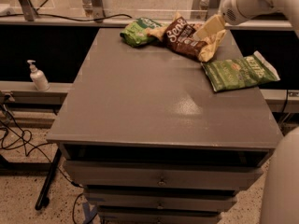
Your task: Move brown chip bag near green rice chip bag
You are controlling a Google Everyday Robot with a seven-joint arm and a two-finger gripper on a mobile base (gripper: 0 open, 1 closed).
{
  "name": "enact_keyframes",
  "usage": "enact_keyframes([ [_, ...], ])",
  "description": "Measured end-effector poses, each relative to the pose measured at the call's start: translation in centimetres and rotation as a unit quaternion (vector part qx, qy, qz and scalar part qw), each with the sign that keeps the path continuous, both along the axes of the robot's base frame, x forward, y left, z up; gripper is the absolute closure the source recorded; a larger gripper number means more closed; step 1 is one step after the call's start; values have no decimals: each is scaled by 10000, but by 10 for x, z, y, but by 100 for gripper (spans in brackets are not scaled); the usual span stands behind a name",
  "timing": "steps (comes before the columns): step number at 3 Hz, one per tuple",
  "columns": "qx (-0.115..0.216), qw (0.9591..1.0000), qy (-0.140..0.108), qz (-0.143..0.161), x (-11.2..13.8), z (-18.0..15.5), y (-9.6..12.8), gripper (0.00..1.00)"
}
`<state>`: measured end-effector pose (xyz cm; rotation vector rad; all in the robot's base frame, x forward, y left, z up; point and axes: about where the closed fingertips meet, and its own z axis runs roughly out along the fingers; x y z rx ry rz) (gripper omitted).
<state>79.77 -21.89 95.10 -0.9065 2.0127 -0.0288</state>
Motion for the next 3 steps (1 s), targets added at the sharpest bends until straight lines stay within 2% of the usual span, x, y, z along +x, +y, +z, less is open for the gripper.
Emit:
enact_keyframes([
  [1,114,9981,-50,601,-60,28,5,0],
  [2,-75,9937,-381,1049,-132,75,-1,0],
  [3,-142,9934,-455,1040,-137,81,-7,0],
])
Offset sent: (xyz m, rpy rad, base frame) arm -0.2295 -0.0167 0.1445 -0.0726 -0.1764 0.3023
